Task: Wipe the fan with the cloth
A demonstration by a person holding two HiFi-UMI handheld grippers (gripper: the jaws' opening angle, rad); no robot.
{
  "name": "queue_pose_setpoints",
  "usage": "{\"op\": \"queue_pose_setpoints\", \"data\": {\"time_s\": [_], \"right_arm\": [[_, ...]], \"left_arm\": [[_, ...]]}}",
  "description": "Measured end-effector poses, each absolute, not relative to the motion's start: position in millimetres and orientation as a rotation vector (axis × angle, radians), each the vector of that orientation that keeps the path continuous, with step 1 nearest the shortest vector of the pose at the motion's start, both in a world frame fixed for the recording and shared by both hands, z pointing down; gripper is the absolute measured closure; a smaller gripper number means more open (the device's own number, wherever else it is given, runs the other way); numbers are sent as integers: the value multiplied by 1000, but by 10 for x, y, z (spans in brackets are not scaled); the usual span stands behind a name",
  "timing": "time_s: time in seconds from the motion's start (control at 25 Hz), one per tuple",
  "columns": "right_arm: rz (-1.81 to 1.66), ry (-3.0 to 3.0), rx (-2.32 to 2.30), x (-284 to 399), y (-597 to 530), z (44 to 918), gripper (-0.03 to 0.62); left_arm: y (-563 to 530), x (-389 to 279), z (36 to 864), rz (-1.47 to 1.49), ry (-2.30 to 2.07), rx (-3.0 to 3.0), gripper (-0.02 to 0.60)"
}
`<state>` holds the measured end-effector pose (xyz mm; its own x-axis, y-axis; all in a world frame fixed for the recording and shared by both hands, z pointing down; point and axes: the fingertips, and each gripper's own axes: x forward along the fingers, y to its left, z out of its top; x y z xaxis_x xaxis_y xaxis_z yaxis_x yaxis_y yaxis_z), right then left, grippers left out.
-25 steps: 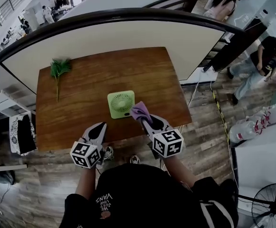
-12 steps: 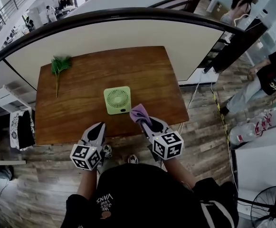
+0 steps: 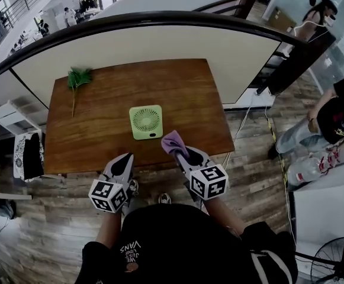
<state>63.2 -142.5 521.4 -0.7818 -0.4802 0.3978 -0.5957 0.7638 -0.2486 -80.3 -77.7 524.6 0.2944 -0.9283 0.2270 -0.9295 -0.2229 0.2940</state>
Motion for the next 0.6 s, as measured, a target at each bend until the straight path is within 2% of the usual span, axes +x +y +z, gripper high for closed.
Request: {"op": "queue_pose_setpoints", "data": {"time_s": [0.6], "right_arm": [[533, -2654, 796, 601, -1367, 5267, 499]], "left_arm": [[-698, -790, 5288, 5, -1695, 2175, 571]]}}
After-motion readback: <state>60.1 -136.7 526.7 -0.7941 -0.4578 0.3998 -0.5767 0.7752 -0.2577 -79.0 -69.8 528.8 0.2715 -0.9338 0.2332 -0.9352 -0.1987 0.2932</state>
